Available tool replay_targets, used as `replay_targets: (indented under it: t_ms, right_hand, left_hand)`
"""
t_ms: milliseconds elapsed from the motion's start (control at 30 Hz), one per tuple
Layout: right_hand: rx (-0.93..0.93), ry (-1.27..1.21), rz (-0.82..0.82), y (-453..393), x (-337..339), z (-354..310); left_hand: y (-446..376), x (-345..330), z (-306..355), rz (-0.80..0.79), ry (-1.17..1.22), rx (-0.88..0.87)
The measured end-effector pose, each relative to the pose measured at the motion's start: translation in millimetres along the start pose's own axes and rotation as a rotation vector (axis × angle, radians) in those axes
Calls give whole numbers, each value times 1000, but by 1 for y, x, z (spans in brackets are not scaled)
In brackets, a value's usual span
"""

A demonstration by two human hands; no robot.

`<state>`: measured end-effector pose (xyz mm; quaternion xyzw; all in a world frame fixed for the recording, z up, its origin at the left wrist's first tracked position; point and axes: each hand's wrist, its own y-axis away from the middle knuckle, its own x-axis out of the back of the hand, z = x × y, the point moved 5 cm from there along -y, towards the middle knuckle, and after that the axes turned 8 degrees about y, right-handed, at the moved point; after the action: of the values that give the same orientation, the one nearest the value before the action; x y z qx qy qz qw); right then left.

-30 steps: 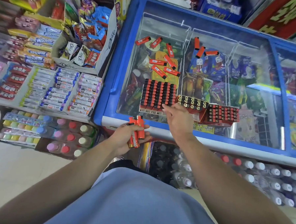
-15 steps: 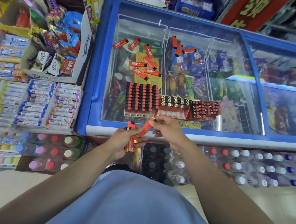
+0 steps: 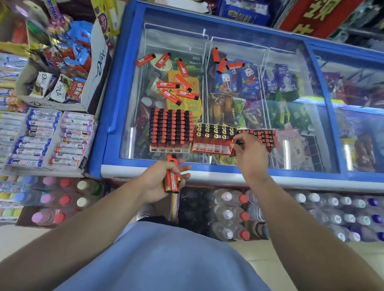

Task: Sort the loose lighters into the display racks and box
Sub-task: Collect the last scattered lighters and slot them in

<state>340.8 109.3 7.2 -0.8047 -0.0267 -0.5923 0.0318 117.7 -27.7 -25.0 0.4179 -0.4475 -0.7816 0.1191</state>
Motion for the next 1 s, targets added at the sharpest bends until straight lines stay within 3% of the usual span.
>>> replay_targets:
  t_ms: [233,367,400,533,667,767,900,1000]
  right_hand:
    - [105,194,-1,-11,0,-2]
    - [103,72,80,5,11,-20]
    - [118,-32,18,12,11,-32]
    - [99,-310,-554,44,-9,-81]
    - [-22,-296,-744,53,-22,-83]
    - [-102,-411,-739,54,-26,-81]
    - [-291,-648,-602,47,-21,-64]
    - [-272,-486,-467,38,-10,-32]
  left_hand:
    - [7,-3,-10,-20,65,-50]
    - [6,-4,-10,-7,17,-128]
    - [6,-4,-10,-3,-15,-148]
    - [1,-4,-12,68,-198,-251]
    - [-5,-4,-11,94,-353,-360]
    - [-5,-5,-10,102,-351,-364]
    - [-12,4,-11,135,-324,-316]
    - [-16,6,-14,169,-320,-237]
